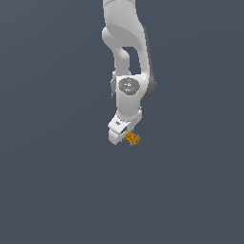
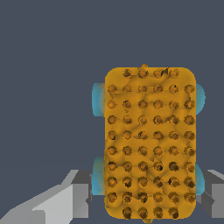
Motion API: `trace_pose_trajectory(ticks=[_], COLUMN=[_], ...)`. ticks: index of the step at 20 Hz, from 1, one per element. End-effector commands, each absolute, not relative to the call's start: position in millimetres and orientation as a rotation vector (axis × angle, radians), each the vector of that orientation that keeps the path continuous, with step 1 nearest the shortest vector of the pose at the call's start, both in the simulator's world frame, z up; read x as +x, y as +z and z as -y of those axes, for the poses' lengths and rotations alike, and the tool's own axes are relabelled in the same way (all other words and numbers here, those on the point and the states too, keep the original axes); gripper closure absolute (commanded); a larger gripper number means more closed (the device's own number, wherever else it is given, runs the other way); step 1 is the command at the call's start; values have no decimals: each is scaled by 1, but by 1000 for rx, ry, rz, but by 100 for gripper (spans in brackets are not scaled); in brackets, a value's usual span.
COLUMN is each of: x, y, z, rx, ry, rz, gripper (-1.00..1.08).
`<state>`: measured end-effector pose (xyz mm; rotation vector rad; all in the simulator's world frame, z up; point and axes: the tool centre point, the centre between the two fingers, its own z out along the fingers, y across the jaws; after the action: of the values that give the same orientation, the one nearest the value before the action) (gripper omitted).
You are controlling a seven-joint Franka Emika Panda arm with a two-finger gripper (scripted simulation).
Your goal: Pick up the object and move it to a goal position.
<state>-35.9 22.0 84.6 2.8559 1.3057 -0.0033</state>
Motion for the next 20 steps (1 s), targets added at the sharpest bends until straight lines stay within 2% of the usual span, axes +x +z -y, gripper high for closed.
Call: trace_pose_trajectory(ticks=[1,20], x=[-42,-94], y=[106,284], z=[-27,-65], rx=[2855,2856], ry=[-1,0], rz=[-1306,-1309], gripper=[108,108])
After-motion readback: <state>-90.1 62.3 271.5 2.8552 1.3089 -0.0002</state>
